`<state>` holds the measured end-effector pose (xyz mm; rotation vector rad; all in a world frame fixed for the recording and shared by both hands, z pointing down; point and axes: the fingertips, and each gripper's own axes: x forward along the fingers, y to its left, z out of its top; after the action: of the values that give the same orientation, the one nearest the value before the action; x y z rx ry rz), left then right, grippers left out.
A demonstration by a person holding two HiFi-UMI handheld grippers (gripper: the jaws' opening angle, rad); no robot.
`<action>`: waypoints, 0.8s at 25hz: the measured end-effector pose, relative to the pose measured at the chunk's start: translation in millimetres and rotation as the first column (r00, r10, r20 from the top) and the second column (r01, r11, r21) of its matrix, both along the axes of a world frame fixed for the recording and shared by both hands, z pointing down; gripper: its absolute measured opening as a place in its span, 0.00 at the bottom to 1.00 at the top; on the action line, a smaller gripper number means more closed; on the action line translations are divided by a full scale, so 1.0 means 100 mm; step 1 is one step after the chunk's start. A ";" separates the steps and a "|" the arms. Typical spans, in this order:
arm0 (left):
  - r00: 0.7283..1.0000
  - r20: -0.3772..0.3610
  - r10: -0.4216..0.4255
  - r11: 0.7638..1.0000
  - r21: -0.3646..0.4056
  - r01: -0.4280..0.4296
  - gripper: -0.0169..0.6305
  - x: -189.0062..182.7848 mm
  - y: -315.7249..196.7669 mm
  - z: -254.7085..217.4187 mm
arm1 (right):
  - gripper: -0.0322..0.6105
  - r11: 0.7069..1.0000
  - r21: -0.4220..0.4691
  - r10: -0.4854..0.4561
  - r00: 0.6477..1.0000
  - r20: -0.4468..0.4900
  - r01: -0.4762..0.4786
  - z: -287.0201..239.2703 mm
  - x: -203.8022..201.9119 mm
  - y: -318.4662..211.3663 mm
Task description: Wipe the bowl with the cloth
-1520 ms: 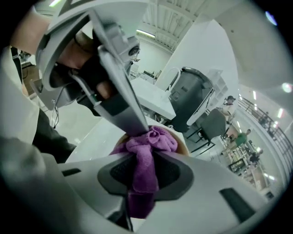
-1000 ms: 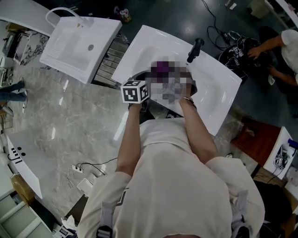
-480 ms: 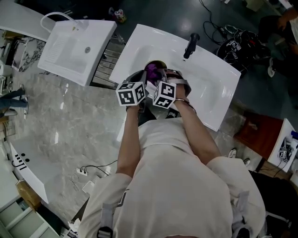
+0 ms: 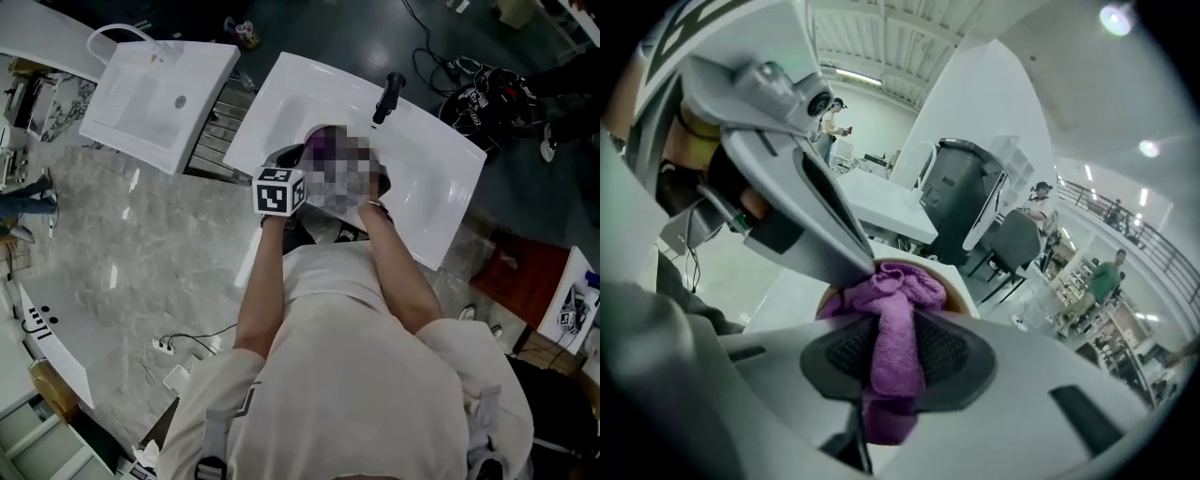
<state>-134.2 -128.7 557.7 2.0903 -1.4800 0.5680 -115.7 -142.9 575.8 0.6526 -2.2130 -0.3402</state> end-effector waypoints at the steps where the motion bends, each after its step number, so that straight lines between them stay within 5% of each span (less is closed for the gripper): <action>1: 1.000 0.018 0.010 1.000 0.003 -0.010 0.05 0.01 0.01 0.00 | 0.19 1.000 0.002 0.016 1.000 0.007 -0.016 -0.02 0.03 -0.03; 7: 0.996 0.074 -0.043 0.999 -0.011 0.044 0.05 -0.17 0.00 0.12 | 0.19 0.998 0.008 0.067 0.997 0.041 -0.068 -0.15 0.24 -0.17; 11: 0.970 0.229 -0.082 0.996 -0.018 0.089 0.04 -0.41 0.03 0.21 | 0.20 0.989 0.037 0.139 0.982 0.128 -0.144 -0.39 0.35 -0.30; 16: 0.901 0.433 0.019 0.999 0.020 -0.031 0.04 -0.33 0.08 0.24 | 0.19 0.954 0.036 0.267 0.895 0.358 -0.299 -0.95 0.61 -0.56; 20: 0.820 0.562 0.107 0.985 0.054 -0.166 0.04 -0.17 0.06 0.19 | 0.19 0.937 0.041 0.272 0.799 0.536 -0.347 -1.33 0.67 -0.64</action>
<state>-150.8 -122.2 577.0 2.2321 -1.6921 1.2777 -48.3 -207.0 443.0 1.2983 -2.5442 -0.1523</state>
